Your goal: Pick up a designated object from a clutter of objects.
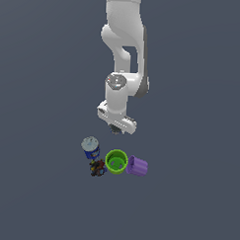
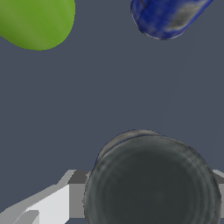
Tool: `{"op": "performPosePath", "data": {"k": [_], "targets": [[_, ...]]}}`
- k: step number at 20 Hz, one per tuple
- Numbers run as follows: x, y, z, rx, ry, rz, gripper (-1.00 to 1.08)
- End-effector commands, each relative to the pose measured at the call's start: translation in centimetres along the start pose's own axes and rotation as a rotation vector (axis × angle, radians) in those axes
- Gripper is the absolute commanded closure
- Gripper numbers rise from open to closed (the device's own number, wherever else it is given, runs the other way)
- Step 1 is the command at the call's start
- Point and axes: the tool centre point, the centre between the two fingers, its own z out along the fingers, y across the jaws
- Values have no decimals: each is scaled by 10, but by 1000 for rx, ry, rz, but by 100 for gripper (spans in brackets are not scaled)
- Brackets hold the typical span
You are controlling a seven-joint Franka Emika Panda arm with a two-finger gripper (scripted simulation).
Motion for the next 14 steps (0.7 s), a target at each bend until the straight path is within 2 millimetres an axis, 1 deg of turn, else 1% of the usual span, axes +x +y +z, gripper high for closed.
{"op": "performPosePath", "data": {"k": [1,7,14], "targets": [[0,6,-15,1,1,0,108],[-2,23,-61,1,1,1,108],[-3,45,-119,1,0,1,108]]}}
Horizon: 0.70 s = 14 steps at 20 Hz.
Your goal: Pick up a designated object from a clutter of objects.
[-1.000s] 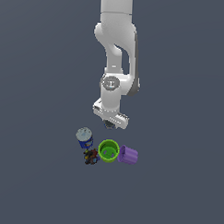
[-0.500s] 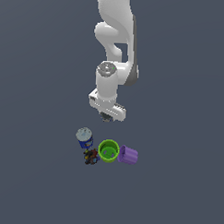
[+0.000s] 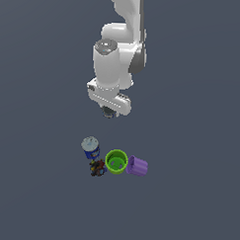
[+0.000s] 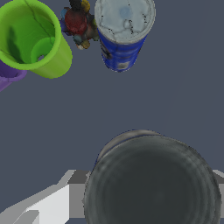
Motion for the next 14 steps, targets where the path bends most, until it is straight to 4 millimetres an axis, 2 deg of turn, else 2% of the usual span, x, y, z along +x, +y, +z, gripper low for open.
{"op": "performPosePath", "data": {"k": [1,14], "targets": [[-1,8,-22,0,0,0,108],[-1,50,-133,-1,0,1,108]]}}
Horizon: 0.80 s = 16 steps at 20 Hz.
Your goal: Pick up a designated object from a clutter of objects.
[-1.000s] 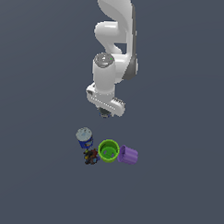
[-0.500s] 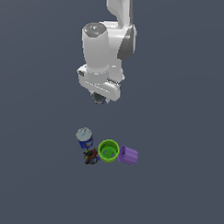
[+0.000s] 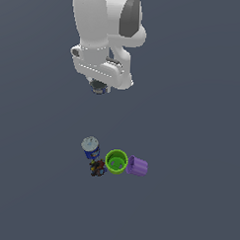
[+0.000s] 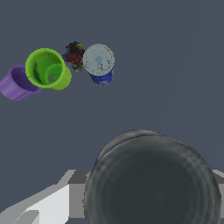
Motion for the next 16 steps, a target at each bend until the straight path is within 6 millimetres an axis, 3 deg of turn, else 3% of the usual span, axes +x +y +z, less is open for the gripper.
{"op": "performPosePath", "data": {"k": [1,9,16], "targets": [[0,7,-20,0,0,0,108],[1,22,-63,-1,0,0,108],[3,27,-77,-1,0,-1,108]]}}
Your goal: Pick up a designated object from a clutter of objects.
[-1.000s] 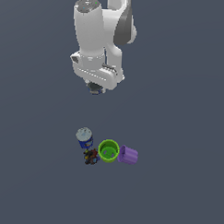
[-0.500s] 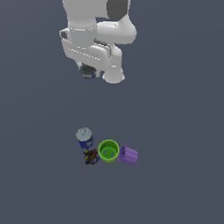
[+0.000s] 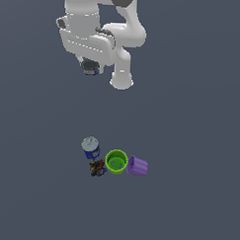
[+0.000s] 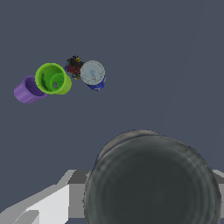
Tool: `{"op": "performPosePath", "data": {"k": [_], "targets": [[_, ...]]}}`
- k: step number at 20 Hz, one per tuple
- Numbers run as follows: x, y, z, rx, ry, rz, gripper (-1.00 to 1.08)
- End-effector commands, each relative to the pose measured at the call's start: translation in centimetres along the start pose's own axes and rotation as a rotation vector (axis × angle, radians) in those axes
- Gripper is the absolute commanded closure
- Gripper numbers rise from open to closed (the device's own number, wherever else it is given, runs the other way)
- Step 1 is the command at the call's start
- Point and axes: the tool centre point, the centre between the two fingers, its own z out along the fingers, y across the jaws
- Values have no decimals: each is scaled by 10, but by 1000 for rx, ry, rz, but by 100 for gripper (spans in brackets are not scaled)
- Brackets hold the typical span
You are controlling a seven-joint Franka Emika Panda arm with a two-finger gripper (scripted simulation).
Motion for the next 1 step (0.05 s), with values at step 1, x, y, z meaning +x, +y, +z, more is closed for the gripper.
{"op": "performPosePath", "data": {"k": [1], "targets": [[0,1,-2,0,0,0,108]]}}
